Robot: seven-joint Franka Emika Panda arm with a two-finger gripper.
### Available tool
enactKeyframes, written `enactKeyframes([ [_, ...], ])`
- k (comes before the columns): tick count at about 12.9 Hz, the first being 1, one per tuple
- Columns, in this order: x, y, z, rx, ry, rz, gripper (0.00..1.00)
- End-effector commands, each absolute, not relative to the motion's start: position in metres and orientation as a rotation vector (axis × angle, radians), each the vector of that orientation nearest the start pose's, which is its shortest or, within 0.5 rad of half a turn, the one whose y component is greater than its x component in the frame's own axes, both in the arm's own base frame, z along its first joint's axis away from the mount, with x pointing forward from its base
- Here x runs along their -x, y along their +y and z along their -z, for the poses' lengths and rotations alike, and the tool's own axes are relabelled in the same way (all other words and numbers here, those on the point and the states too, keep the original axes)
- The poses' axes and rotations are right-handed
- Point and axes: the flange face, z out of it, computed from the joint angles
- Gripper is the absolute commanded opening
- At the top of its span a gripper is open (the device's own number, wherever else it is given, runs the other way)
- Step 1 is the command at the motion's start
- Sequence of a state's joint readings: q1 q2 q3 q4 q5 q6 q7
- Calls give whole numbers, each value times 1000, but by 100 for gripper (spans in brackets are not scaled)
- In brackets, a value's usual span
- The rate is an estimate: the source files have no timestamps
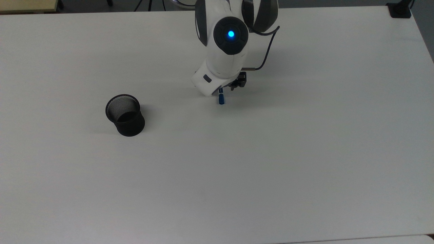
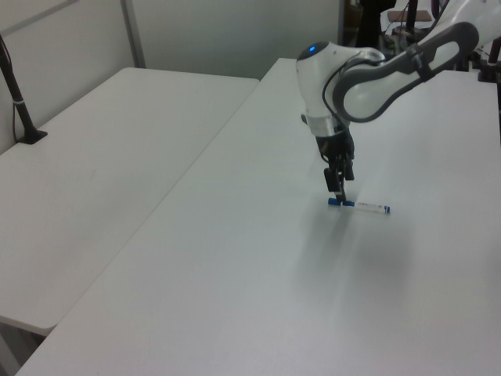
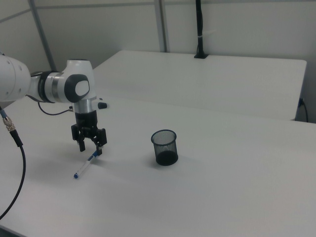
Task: Insert the marker
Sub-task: 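Move the open gripper over the white blue-capped marker and lower, then close the gripper on the marker near its blue cap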
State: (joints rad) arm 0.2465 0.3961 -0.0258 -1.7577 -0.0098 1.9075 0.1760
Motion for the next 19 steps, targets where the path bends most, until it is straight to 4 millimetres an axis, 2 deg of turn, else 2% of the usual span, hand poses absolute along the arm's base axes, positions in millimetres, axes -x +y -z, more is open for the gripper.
enactKeyframes([
  [1, -610, 146, -315, 3210, -60, -316, 78],
  [4, -617, 153, -302, 3211, -72, -303, 62],
  [5, -618, 154, -302, 3212, -75, -298, 53],
  [9, -618, 154, -300, 3212, -76, -298, 30],
  [13, -620, 154, -305, 3209, -74, -284, 1],
  [19, -620, 154, -307, 3209, -76, -282, 0],
])
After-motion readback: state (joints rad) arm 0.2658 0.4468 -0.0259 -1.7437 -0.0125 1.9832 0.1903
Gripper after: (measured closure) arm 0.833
